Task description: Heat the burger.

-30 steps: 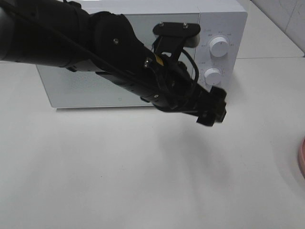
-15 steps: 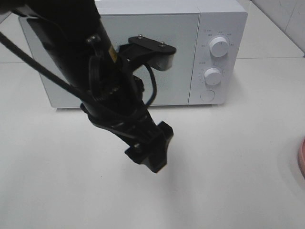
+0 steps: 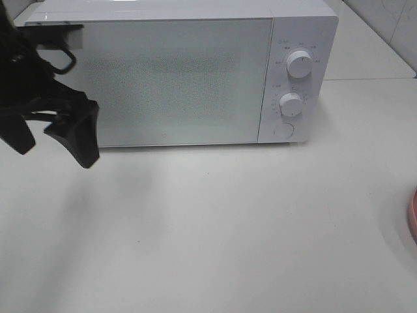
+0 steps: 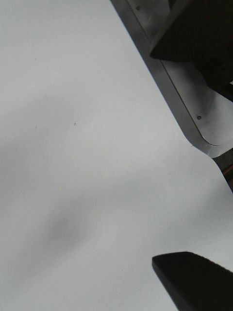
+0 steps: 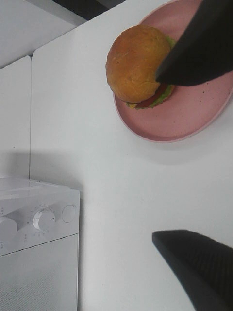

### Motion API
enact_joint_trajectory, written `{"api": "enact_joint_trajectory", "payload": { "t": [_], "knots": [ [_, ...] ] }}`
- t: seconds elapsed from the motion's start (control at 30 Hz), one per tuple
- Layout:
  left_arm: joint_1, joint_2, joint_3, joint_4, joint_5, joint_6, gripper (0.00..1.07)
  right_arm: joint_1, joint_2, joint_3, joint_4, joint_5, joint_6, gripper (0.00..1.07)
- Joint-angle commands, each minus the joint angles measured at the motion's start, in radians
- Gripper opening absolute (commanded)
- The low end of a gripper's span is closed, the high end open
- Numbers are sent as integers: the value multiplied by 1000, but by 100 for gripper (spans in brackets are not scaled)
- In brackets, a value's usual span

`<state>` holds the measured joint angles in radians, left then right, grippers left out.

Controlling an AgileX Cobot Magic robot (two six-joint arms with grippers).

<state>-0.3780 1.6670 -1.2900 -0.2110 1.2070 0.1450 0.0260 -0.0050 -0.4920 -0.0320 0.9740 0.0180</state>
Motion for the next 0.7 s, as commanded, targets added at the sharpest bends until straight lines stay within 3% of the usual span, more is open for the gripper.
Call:
{"api": "enact_joint_trajectory", "payload": {
  "t": [0.03,0.2,0.27,0.37,0.43,0.57,0.7],
  "knots": [
    [60,-35,9,-15,103,-5,99,-6,-34,3,-4,-12,1,74],
    [147,-108,52,-15,103,-5,99,-6,-34,3,-4,-12,1,74],
    [225,-206,125,-12,103,-5,98,-6,-34,3,-4,-12,1,74],
    [243,-235,149,-12,99,-6,98,-6,-34,3,-4,-12,1,74],
    [299,-351,247,-5,61,-6,98,-6,-34,3,-4,-12,1,74],
    [322,-442,325,-4,30,-6,98,-6,-34,3,-4,-12,1,74],
    [326,-606,469,15,-30,-6,98,-6,-34,3,-4,-12,1,74]
  ]
}}
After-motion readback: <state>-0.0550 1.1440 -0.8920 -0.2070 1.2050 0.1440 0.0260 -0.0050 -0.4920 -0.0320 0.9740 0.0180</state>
